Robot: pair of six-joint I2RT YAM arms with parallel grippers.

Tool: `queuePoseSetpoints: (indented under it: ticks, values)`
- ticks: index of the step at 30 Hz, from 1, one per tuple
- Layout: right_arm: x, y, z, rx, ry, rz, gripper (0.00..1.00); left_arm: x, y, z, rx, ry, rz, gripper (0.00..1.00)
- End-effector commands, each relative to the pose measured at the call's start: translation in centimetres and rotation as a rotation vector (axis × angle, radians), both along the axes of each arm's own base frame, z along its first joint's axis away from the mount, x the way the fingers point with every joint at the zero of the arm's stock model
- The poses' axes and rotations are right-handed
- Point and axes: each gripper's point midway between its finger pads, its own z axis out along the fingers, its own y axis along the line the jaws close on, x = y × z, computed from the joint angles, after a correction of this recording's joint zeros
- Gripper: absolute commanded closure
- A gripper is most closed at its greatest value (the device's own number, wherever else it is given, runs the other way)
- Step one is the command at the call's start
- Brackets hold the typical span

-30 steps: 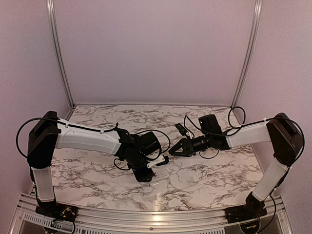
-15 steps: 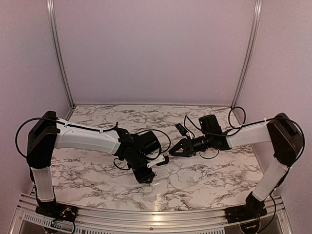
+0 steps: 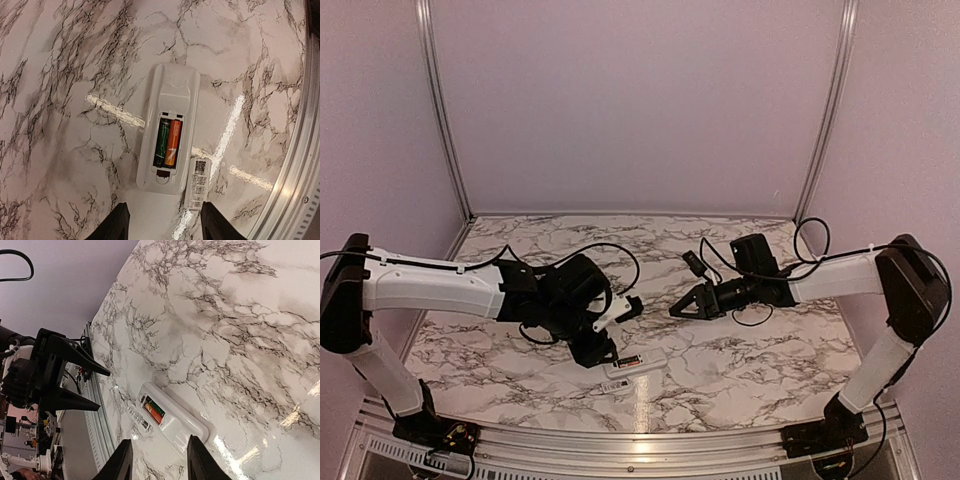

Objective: Load the batteries into the remote control
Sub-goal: Pick up the battery cover from the center of the board.

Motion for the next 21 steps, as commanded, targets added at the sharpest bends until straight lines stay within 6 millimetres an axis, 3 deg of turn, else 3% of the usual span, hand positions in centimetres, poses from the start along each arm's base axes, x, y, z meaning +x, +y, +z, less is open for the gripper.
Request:
queuePoseSetpoints:
  ticks: [1,5,8,11,16,19,21]
  values:
    - [0.1,-0.4,0.7,-0.032,-0.089,0.002,0.65,-0.6,1.6,1.0,-0.132,-0.041,0.095,0.49]
    - [-1.4,0.4,1.1,-0.058,-0.202,0.067,0.65,-3.1,2.9,1.1,-0.229,-0.038,0.084,0.48]
    - [-3.6,2.3,1.5,-0.086,-0.319,0.163,0.64,-2.6,3.7,1.2,-0.256,-0.054,0.161,0.5]
    - [-5.6,4.4,2.1,-0.084,-0.389,0.274,0.65,-2.0,4.2,2.6,-0.371,-0.032,0.234,0.5]
    - [-5.6,5.4,0.4,-0.232,-0.409,0.332,0.64,-2.0,4.5,0.1,-0.345,0.105,0.306,0.52]
    - [-5.6,5.1,-0.9,-0.328,-0.447,0.354,0.56,-1.7,4.8,-1.0,-0.346,0.14,0.376,0.53]
    - [-6.7,5.7,-1.0,-0.357,-0.508,0.392,0.5,-1.1,5.4,-1.2,-0.375,0.151,0.44,0.52]
